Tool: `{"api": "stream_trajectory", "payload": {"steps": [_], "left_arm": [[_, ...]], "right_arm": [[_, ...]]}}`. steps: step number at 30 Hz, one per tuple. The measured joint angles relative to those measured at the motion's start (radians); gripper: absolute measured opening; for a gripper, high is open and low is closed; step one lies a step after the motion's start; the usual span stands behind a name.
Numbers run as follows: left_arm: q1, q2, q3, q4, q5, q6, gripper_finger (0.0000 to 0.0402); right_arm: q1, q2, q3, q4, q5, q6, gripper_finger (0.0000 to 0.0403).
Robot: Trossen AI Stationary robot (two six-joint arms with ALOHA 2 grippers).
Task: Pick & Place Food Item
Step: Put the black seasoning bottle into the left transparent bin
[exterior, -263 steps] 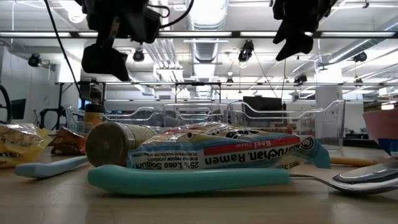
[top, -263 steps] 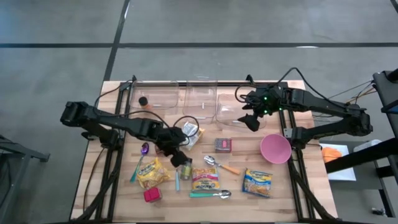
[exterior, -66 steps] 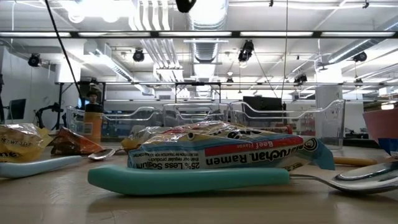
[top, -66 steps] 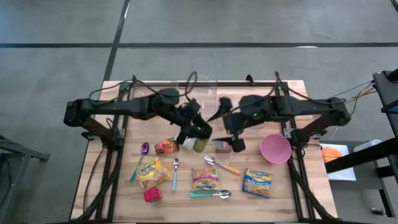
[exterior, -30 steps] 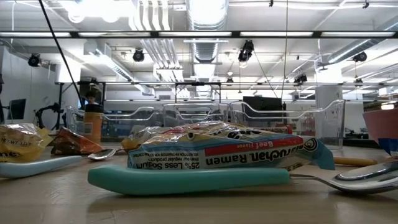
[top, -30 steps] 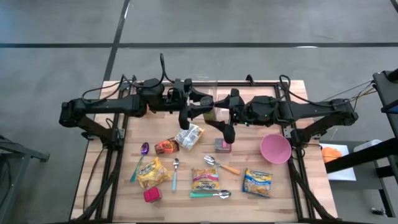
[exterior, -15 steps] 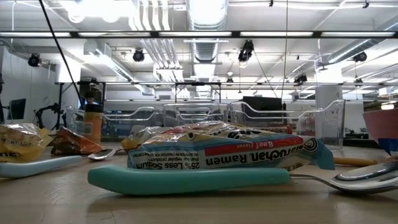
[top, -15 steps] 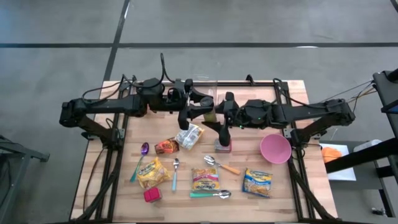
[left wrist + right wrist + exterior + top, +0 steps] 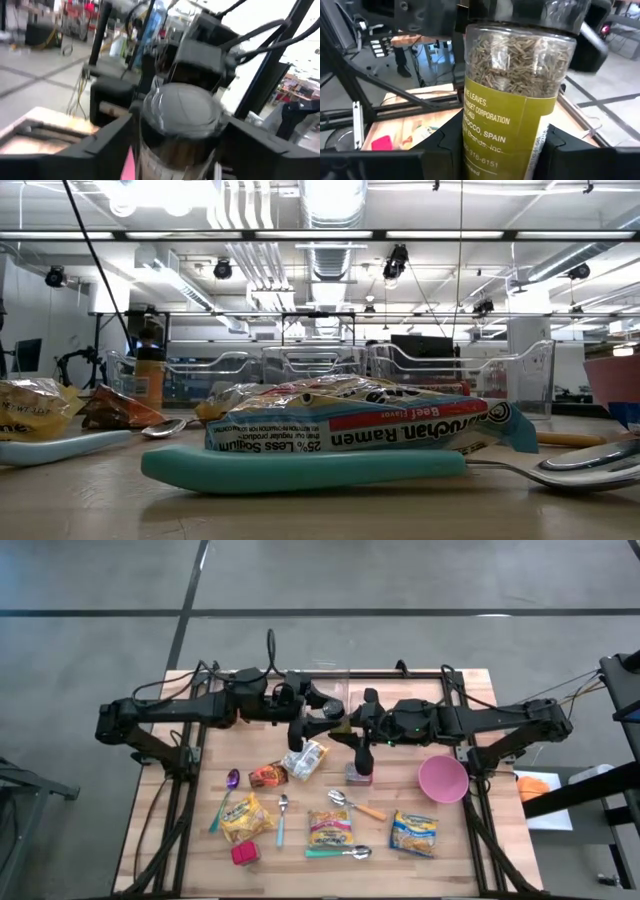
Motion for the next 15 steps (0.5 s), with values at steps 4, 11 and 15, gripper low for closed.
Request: {"api": "stream_trajectory", "payload": {"steps": [4, 11, 15], "left_arm": [[0.005, -0.019, 0.042, -0.167, 0.012, -0.003, 0.0351], [0.011, -0.022, 0.25, -0.616, 0.014, 0.1, 0.0356], [0.012, -0.018, 0.315, -0.702, 0.018, 0.149, 0.0354]], "right_arm": [[0.002, 0.0, 0.0, -0.035, -0.024, 0.004, 0.0141], [0.004, 0.002, 0.0, -0.104, -0.07, 0.006, 0.0143], [0.004, 0.014, 0.0, -0.119, -0.092, 0.001, 0.0144]]}}
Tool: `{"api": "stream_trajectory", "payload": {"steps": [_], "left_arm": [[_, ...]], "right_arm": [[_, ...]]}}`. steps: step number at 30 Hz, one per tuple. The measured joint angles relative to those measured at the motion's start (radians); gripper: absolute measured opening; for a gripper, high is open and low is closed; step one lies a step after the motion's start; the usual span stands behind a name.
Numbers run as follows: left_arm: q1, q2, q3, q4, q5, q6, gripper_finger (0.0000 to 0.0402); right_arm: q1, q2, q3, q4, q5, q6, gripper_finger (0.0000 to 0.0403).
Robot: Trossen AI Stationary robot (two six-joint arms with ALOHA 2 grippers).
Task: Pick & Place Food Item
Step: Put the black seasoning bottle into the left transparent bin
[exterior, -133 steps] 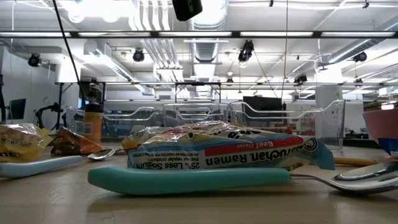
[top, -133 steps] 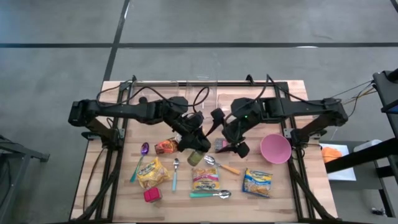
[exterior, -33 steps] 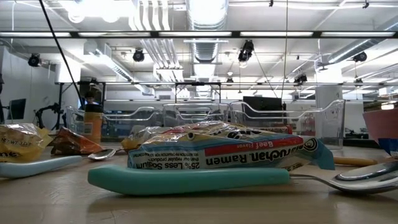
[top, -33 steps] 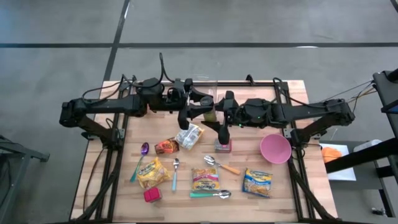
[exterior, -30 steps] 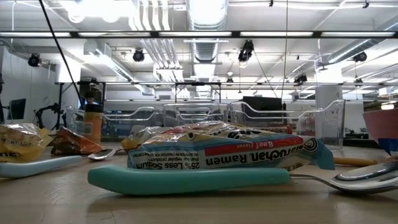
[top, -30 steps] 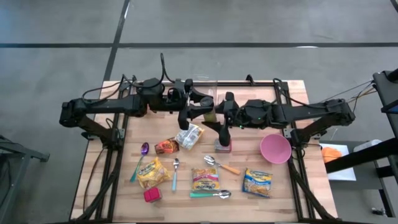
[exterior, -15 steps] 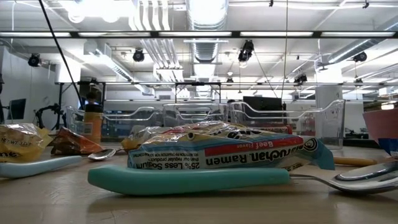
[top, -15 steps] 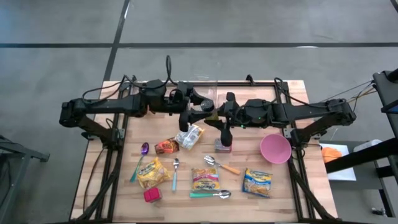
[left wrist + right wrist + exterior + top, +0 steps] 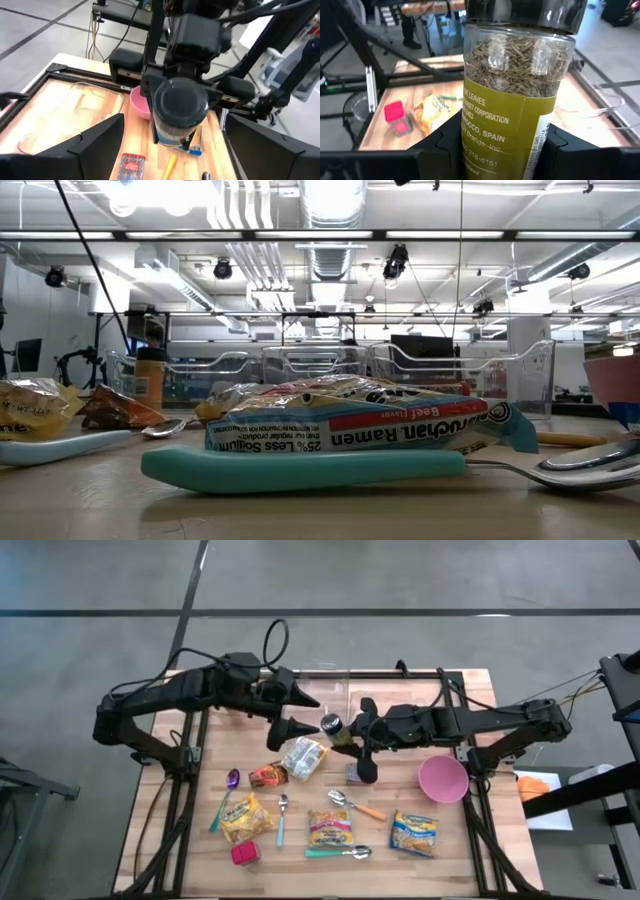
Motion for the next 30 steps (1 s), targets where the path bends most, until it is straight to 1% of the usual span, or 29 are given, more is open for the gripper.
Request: {"api": "stream_trajectory", "payload": {"steps": [2, 10, 16, 23, 26, 30], "left_arm": [[0.0, 0.0, 0.003, -0.001, 0.001, 0.01, 0.0354], [0.001, 0.028, -0.006, -0.06, 0.038, 0.012, 0.0354], [0.002, 0.078, 0.011, -0.054, 0.105, 0.015, 0.0354], [0.002, 0.099, 0.015, -0.045, 0.134, 0.022, 0.0354], [0.002, 0.107, 0.012, -0.05, 0.14, 0.023, 0.0354], [0.002, 0.111, 0.009, -0.07, 0.164, 0.022, 0.0355]], "right_arm": [[0.0, 0.007, 0.0, 0.0, -0.029, 0.003, 0.0144], [0.0, 0.025, 0.0, 0.002, -0.041, 0.004, 0.0145], [0.0, 0.025, 0.0, -0.004, -0.063, 0.006, 0.0145], [0.0, 0.046, 0.0, -0.008, -0.065, 0.01, 0.0145], [0.0, 0.074, 0.0, -0.003, -0.088, 0.028, 0.0145], [0.0, 0.085, 0.006, 0.002, -0.092, 0.032, 0.0145]]}}
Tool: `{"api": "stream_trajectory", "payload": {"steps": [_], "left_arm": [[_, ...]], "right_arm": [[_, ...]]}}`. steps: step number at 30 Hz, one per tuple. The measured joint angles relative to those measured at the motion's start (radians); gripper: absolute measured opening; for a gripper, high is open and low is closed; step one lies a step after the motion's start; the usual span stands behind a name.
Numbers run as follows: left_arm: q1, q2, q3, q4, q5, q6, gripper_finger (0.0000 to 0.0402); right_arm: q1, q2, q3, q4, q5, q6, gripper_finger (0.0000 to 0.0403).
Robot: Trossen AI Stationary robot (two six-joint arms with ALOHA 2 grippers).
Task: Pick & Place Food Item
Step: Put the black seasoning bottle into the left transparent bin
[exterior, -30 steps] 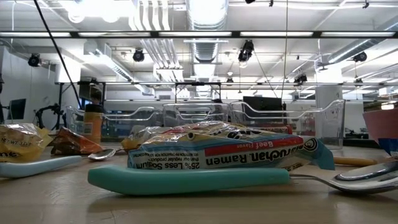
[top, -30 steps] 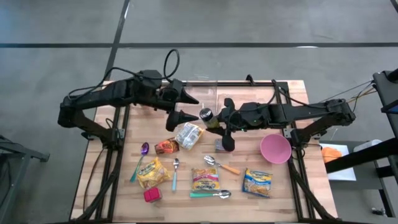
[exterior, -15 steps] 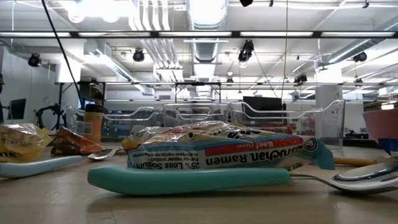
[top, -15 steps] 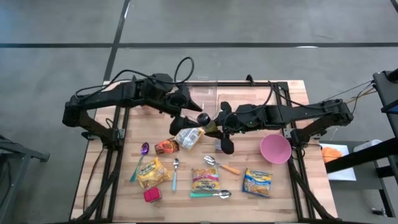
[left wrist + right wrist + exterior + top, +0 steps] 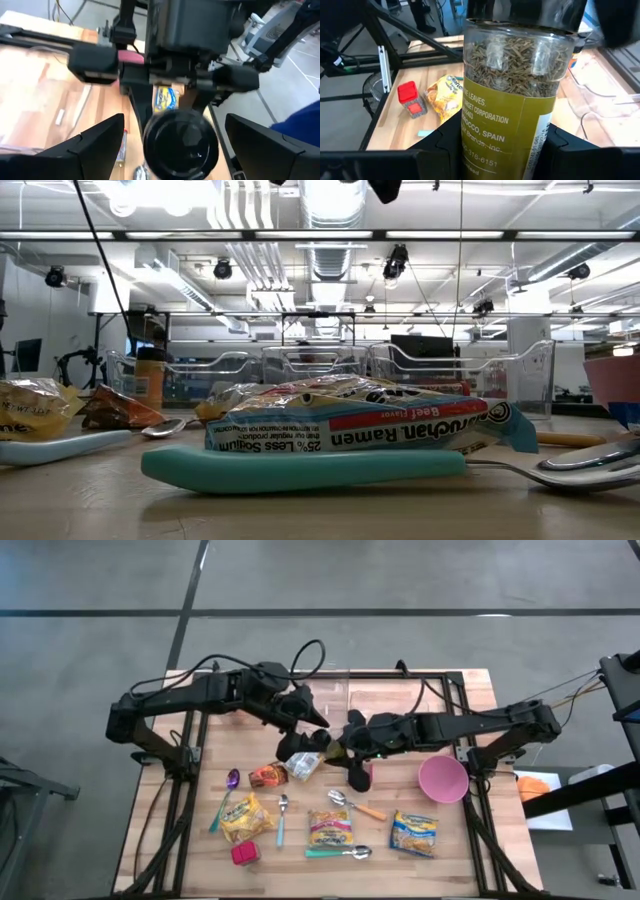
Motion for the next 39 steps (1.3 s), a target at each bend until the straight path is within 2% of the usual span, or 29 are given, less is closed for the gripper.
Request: {"api": "stream_trajectory", "payload": {"steps": [14, 18, 27, 39], "left_arm": [[0.0, 0.006, 0.0, -0.008, 0.014, 0.011, 0.0348], [0.0, 0.006, -0.001, -0.008, 0.02, 0.019, 0.0319], [0.0, 0.006, -0.001, -0.002, 0.036, 0.021, 0.0209], [0.0, 0.006, -0.001, -0.006, 0.042, 0.018, 0.0209]], "right_arm": [[0.0, 0.004, 0.026, -0.002, 0.0, -0.019, 0.0145], [0.0, 0.004, 0.026, -0.004, 0.0, -0.017, 0.0145], [0.0, 0.009, 0.026, -0.005, -0.013, 0.003, 0.0145], [0.0, 0.009, 0.026, -0.005, -0.04, 0.007, 0.0145]]}}
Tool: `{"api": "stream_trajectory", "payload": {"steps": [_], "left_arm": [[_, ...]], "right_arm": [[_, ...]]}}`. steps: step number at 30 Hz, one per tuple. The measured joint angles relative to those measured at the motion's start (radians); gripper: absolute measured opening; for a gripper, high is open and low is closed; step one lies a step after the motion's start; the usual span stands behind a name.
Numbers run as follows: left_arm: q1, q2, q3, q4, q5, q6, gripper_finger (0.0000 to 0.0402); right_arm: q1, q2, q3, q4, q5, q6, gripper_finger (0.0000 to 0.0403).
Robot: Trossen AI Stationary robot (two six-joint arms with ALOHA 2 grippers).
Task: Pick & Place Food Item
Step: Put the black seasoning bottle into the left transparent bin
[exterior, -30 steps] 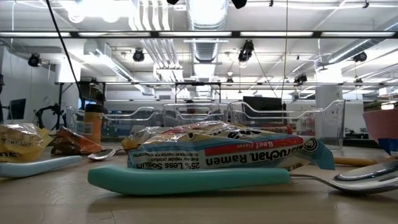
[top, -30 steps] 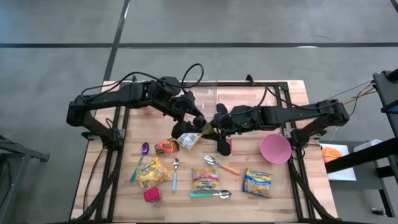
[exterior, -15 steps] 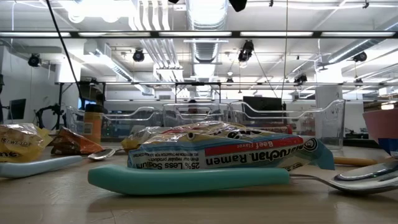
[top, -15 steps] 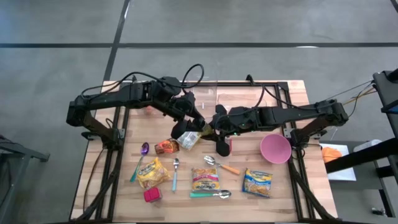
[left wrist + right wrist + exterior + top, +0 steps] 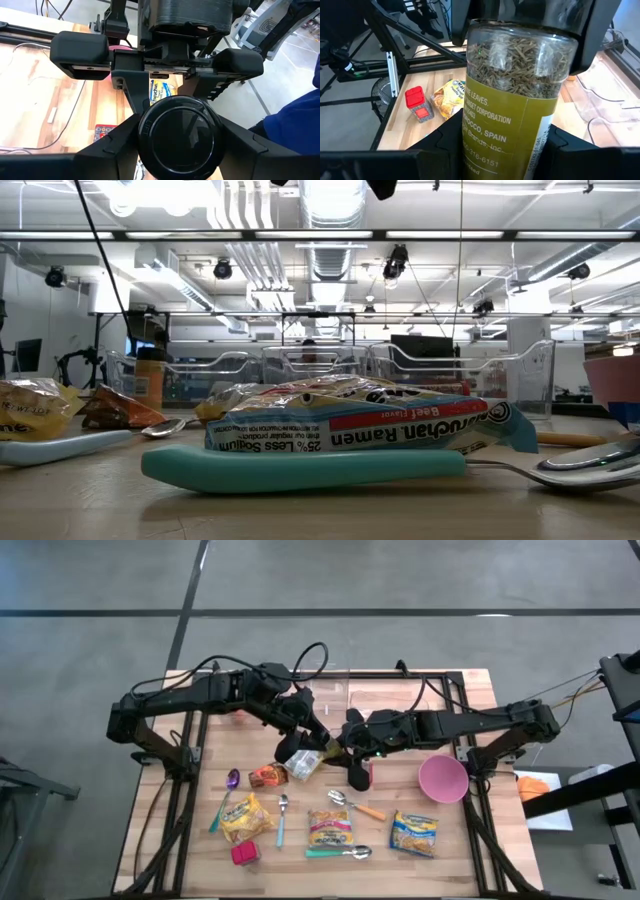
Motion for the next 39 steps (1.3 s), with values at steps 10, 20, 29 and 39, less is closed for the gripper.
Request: {"api": "stream_trajectory", "payload": {"steps": [10, 20, 29, 39], "left_arm": [[-0.001, 0.0, 0.0, -0.01, 0.007, -0.003, 0.0209], [0.003, -0.009, 0.001, -0.059, -0.016, -0.002, 0.0209], [0.049, -0.075, 0.039, -0.264, -0.192, 0.051, 0.0209], [0.271, -0.111, 0.03, -0.455, -0.375, 0.043, 0.0209]], "right_arm": [[-0.003, 0.0, 0.001, -0.023, -0.017, 0.062, 0.018], [-0.002, 0.006, 0.0, -0.036, -0.057, 0.044, 0.03], [-0.004, -0.007, 0.0, -0.073, 0.027, 0.07, 0.0325], [-0.012, -0.089, 0.0, -0.151, 0.082, 0.1, 0.0325]]}}
